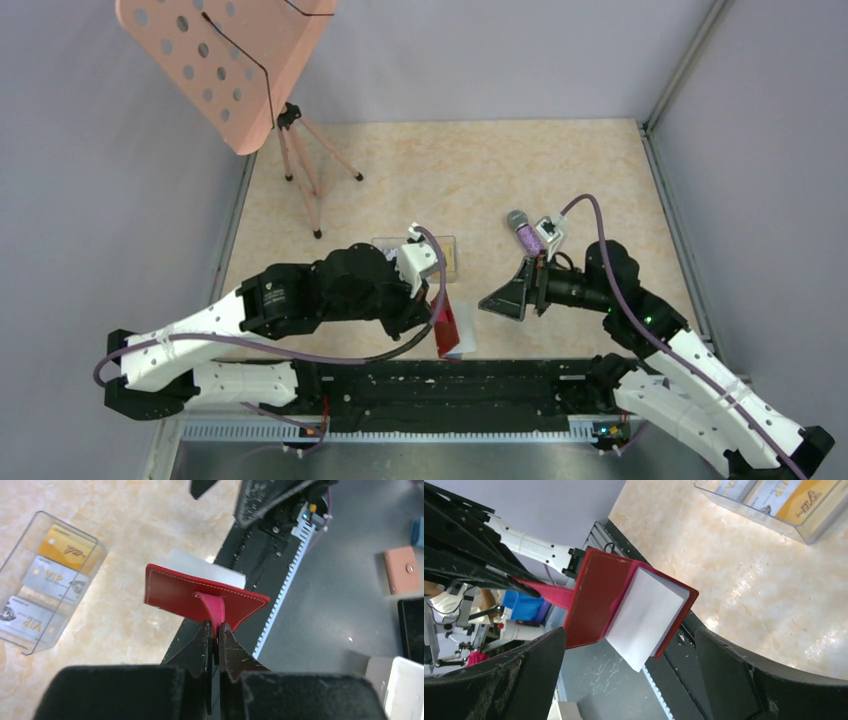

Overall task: Put the credit cards into the card holder
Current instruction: Open the card holder.

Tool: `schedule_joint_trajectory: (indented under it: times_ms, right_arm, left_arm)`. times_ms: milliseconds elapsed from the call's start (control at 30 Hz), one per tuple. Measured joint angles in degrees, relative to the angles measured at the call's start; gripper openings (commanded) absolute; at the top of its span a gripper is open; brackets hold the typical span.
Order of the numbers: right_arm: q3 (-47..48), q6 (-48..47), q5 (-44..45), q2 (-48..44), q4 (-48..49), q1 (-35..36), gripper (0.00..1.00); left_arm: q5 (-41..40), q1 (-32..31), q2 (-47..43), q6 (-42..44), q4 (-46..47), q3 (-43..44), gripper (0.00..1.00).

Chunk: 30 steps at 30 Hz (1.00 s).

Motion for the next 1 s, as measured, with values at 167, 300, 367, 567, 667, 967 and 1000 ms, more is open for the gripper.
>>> schedule_joint_trajectory:
  times_ms: [167, 300, 367, 567, 667, 967, 1000]
  right_arm:
    - [0.5, -1.4, -2.4, 2.0, 4.2, 0.0, 0.99]
    - [0.5, -1.3, -4.2, 3.1, 8.6, 0.0, 0.99]
    - [0.4, -0.9, -5.5, 3.9, 11.6, 0.0, 0.99]
    - [0.4, 0.1, -8.5, 7.3, 19.5, 0.0, 0.99]
    - [0.1, 0.5, -9.7, 8.6, 22.3, 0.0, 0.99]
    - [-3.5, 2.6, -13.4, 11.3, 31.4, 2.0, 0.95]
    - [-3.9, 2.9, -13.6, 11.9, 32.5, 3.0, 0.94]
  left_arm:
    - [6.2, 0.0, 1.4, 2.9, -1.8, 0.7, 0.0]
    - [10.0, 0.0, 1.7, 4.9, -1.6, 0.7, 0.0]
    - [11.7, 0.0, 1.7, 6.1, -1.5, 0.7, 0.0]
    - [17.1, 0.0, 3.2, 10.6, -0.9, 0.7, 0.0]
    - [18.0, 0.0, 4.9, 13.1, -1.4, 0.7, 0.0]
    - [18.0, 0.0, 7.6, 20.8, -4.9, 3.9, 0.0]
    - [18.0, 0.0, 7.6, 21.5, -4.9, 4.6, 0.0]
